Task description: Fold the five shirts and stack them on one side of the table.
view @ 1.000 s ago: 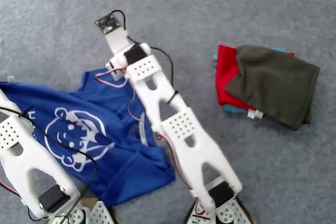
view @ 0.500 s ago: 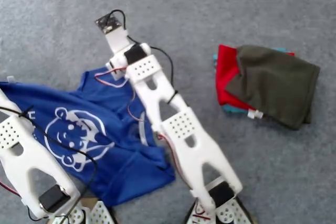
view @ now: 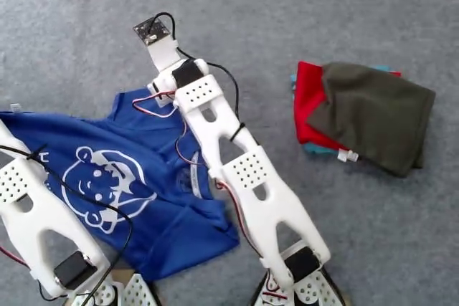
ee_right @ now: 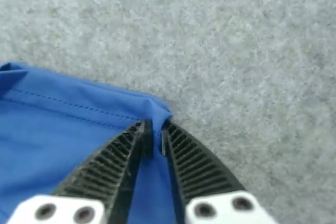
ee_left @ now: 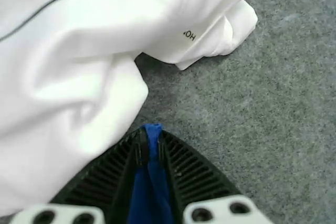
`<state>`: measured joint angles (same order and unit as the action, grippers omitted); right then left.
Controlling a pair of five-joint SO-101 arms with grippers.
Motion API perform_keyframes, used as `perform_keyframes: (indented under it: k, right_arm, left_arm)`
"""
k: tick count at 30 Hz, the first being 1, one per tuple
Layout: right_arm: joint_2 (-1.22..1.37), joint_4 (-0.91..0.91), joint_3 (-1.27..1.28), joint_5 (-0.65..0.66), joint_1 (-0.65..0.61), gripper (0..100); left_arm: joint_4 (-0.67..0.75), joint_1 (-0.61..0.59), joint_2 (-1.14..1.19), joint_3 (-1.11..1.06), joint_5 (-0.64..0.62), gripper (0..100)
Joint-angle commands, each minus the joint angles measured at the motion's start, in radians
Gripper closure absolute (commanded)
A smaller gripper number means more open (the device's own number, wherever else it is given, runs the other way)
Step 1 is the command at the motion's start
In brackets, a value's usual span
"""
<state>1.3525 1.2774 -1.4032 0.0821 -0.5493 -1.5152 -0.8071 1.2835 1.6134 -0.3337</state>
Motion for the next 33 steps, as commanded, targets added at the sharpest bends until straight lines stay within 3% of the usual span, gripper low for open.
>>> perform_keyframes:
  k: [1, 7, 10, 17, 23, 33]
  right_arm:
    - [-0.024, -0.003, -0.004, -0.009, -0.011, 98.4]
    - [-0.061, 0.097, -0.133, -0.009, -0.009, 98.4]
    - [-0.11, 0.192, -0.275, -0.008, 0.005, 98.4]
    - [-0.437, 0.27, -0.265, -0.008, 0.064, 98.4]
    - [-0.748, 0.327, -0.271, -0.008, 0.1, 98.4]
    - [-1.201, 0.281, -0.263, -0.006, 0.232, 98.4]
  left_arm:
    - [0.026, -0.001, -0.023, 0.054, 0.005, 97]
    - [0.015, 0.047, -0.057, 0.056, 0.003, 97]
    - [-0.043, 0.076, -0.167, 0.056, 0.006, 97]
    - [-0.089, 0.159, -0.532, 0.053, 0.009, 97]
    - [-0.247, 0.269, -0.798, 0.05, 0.124, 97]
    - [-0.247, 0.257, -1.157, 0.045, 0.267, 97]
